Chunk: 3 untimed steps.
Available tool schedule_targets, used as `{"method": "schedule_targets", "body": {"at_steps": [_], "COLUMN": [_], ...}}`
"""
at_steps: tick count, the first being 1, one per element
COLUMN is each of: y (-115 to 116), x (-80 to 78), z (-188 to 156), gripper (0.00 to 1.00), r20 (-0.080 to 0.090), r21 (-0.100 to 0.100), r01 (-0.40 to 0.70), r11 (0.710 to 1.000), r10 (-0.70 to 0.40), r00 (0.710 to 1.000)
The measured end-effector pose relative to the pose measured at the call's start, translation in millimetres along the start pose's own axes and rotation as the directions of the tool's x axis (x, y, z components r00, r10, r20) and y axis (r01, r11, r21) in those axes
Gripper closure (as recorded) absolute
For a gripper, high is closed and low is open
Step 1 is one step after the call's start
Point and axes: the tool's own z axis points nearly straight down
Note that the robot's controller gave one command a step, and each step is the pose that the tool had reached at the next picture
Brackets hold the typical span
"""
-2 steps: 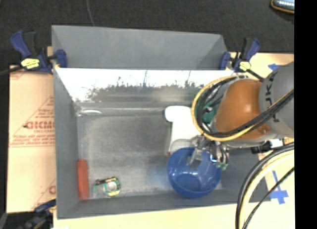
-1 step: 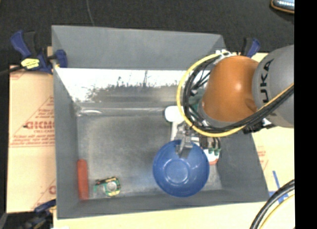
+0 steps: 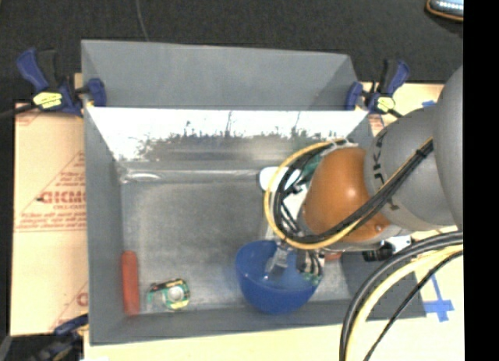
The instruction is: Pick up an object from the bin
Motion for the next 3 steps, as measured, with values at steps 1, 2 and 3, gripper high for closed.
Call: {"method": "schedule_targets", "body": {"at_steps": [1, 2, 3], "y": [-4, 40, 19], "x": [3.3, 9.0, 10.3], "z": [-80, 10, -61], "gripper": [1.0, 1.0, 1.0], "r20": [-0.008, 0.006, 0.011], "r21": [0.001, 0.0, -0.002], "r01": [0.059, 0.194, 0.035], "r11": [0.998, 0.981, 0.999], "r10": [-0.059, -0.194, -0.035], "r00": [0.998, 0.981, 0.999]}}
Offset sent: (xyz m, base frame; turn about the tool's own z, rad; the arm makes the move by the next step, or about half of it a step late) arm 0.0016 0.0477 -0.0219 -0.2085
